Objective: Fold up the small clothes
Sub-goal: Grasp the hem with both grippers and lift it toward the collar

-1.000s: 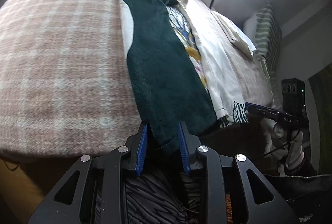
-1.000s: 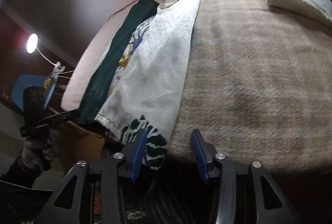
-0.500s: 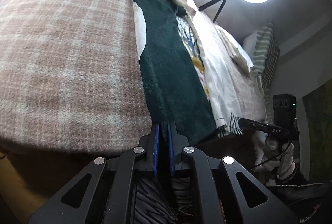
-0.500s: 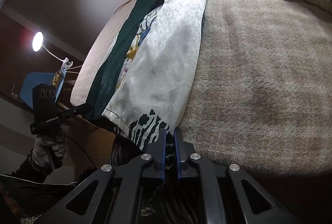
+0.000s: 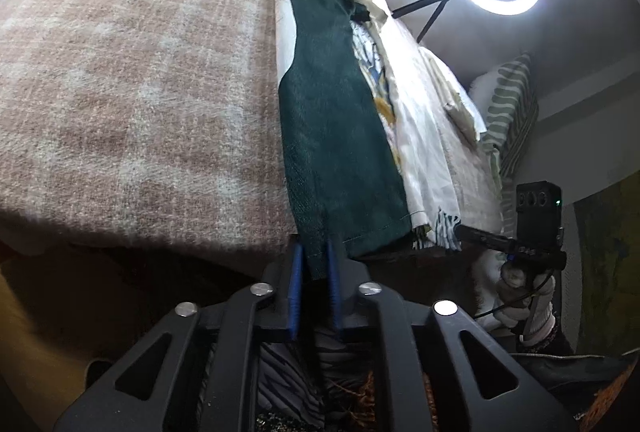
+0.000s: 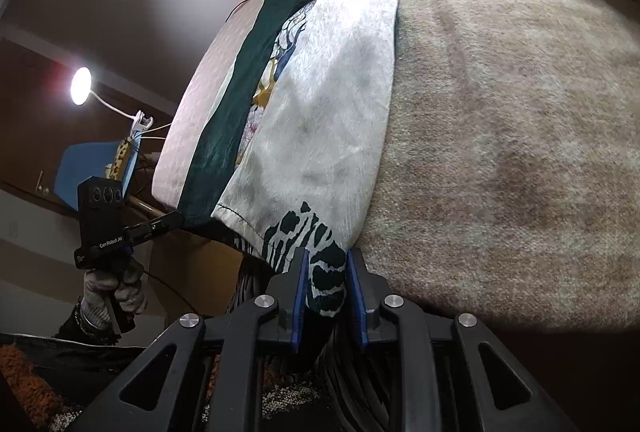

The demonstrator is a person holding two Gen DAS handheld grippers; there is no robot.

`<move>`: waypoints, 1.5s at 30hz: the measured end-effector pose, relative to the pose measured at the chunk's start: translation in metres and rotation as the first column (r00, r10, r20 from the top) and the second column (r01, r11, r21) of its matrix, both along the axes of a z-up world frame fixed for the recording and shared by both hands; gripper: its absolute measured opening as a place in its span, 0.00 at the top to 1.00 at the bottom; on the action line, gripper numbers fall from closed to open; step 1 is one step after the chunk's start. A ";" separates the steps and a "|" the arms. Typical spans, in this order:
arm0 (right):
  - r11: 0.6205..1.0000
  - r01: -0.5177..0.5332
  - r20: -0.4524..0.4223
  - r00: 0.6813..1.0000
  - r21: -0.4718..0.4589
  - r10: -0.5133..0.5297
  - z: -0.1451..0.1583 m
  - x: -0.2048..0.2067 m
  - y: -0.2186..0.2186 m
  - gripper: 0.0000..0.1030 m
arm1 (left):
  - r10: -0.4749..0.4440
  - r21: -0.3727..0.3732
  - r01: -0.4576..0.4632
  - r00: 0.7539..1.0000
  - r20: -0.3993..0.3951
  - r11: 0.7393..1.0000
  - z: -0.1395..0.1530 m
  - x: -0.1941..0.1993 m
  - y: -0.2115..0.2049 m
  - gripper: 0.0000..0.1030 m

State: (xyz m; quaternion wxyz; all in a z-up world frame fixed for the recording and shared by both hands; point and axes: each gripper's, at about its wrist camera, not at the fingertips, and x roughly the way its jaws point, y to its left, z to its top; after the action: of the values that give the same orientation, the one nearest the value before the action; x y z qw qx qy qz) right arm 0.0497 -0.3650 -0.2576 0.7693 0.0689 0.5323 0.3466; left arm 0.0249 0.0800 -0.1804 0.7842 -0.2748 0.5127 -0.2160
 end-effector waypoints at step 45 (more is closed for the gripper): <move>0.968 0.217 -0.014 0.976 0.122 -0.217 0.052 0.174 0.010 1.00 | 0.121 0.036 -0.130 0.975 0.188 0.991 0.030 0.168 0.003 0.97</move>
State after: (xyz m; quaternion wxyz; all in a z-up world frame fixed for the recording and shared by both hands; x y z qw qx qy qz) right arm 0.2242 -0.3551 -0.2054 0.7968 0.1741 0.4994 0.2924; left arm 0.1927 0.0829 -0.1500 0.8469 -0.2663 0.4243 -0.1784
